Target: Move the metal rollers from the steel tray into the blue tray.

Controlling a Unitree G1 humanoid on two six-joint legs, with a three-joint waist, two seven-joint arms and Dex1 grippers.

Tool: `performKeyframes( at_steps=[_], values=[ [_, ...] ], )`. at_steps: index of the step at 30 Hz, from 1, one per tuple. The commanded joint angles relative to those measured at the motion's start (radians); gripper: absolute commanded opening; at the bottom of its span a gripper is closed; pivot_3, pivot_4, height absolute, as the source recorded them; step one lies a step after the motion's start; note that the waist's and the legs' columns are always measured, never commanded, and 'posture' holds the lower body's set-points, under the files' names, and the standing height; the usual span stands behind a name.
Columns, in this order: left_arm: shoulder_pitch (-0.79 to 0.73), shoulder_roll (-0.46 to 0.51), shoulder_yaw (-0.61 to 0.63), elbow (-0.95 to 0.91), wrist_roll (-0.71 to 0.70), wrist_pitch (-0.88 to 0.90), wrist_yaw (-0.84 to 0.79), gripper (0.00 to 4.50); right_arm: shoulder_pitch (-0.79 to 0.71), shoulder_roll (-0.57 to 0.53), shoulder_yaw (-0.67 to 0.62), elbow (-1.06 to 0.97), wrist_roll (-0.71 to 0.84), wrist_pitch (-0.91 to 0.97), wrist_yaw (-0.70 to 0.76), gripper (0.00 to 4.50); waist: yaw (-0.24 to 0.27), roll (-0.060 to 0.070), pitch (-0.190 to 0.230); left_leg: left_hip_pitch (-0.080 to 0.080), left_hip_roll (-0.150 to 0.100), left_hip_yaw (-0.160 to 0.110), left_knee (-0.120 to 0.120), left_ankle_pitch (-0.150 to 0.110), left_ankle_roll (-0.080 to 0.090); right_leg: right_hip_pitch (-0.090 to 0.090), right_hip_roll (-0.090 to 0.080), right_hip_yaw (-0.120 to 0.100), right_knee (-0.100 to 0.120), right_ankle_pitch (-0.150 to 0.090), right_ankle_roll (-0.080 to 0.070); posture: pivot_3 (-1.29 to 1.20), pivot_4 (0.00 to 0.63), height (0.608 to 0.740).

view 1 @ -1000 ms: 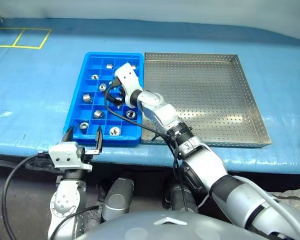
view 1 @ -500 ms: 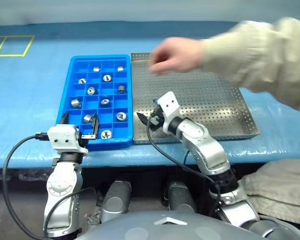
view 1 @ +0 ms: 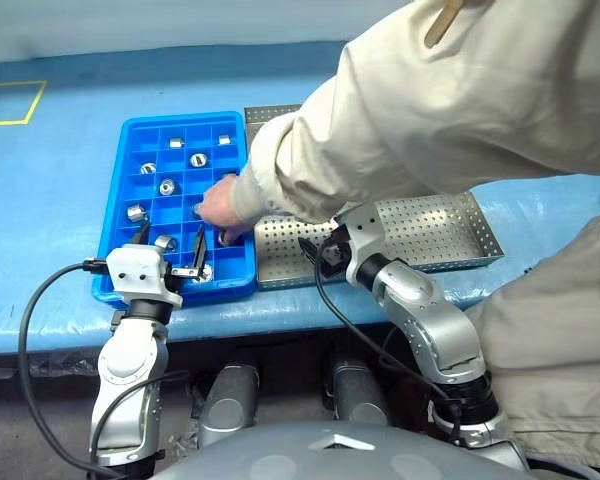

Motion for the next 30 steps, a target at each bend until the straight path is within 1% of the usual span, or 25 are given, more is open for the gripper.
performKeyframes(
  at_steps=[1, 22, 26, 30],
  values=[
    [0.004, 0.006, 0.010, -0.024, -0.006, 0.000, -0.004, 4.50, -0.013, 0.005, -0.001, -0.033, 0.005, -0.002, -0.006, 4.46, 0.000, 0.000, 0.000, 0.000, 0.000, 0.000, 0.000, 0.000, 0.000, 0.000, 0.000, 0.000, 0.000, 0.000, 0.000, 0.13, 0.150, 0.740],
    [-0.009, 0.018, -0.005, -0.019, 0.000, 0.011, -0.029, 4.50, -0.025, 0.011, 0.005, -0.023, -0.004, 0.007, -0.017, 4.46, 0.000, 0.000, 0.000, 0.000, 0.000, 0.000, 0.000, 0.000, 0.000, 0.000, 0.000, 0.000, 0.000, 0.000, 0.000, 0.12, 0.150, 0.740],
    [-0.028, 0.022, -0.016, -0.012, -0.003, 0.016, -0.041, 4.50, -0.068, 0.073, -0.014, 0.019, -0.043, -0.022, -0.103, 4.46, -0.004, 0.000, 0.000, 0.000, 0.000, 0.000, 0.000, 0.000, 0.000, 0.000, 0.000, 0.000, 0.001, 0.000, 0.000, 0.11, 0.150, 0.740],
    [-0.046, 0.019, -0.038, -0.002, -0.001, 0.019, -0.054, 4.50, -0.144, 0.156, -0.007, 0.129, -0.171, -0.084, -0.287, 4.46, -0.005, 0.000, 0.000, 0.000, 0.000, 0.000, 0.001, 0.000, 0.000, 0.000, 0.000, 0.000, 0.001, 0.000, 0.000, 0.10, 0.150, 0.740]
  ],
)
